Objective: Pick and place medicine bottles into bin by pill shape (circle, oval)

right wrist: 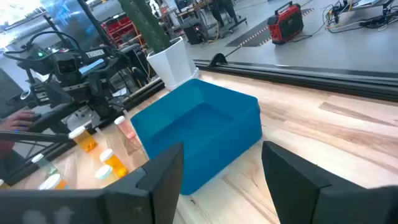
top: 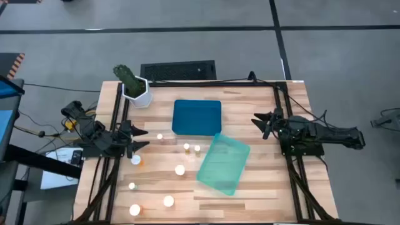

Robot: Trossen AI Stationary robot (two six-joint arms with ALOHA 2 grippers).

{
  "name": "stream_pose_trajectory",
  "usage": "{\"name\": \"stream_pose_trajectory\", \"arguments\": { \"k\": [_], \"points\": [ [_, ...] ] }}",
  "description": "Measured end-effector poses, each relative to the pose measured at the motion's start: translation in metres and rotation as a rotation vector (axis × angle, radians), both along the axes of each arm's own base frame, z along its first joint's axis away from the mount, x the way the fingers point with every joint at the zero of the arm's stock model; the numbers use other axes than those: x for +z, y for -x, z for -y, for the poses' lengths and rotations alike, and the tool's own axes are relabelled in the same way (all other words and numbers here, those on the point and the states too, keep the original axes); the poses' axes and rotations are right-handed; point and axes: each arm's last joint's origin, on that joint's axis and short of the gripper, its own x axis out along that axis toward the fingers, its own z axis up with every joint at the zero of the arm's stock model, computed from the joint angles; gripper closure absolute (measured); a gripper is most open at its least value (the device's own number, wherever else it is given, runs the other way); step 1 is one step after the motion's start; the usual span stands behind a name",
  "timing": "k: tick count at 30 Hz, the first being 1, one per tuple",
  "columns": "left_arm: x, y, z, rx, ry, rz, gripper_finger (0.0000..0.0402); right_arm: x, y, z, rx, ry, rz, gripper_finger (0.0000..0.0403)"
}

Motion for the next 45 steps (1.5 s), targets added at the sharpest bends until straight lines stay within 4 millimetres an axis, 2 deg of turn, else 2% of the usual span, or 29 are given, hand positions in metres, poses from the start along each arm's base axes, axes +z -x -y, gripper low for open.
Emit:
{"name": "stream_pose_trajectory", "arguments": {
  "k": [42, 45],
  "points": [
    [0.0, 0.0, 0.0, 0.001, 0.0, 0.0, 0.012, 0.0, 0.0, 0.0, 0.0, 0.0, 0.0, 0.0178],
    [0.0013, -0.001, 0.0007, 0.015, 0.057, 0.027, 0.012, 0.0001, 0.0, 0.0, 0.0, 0.0, 0.0, 0.0178]
  ]
}}
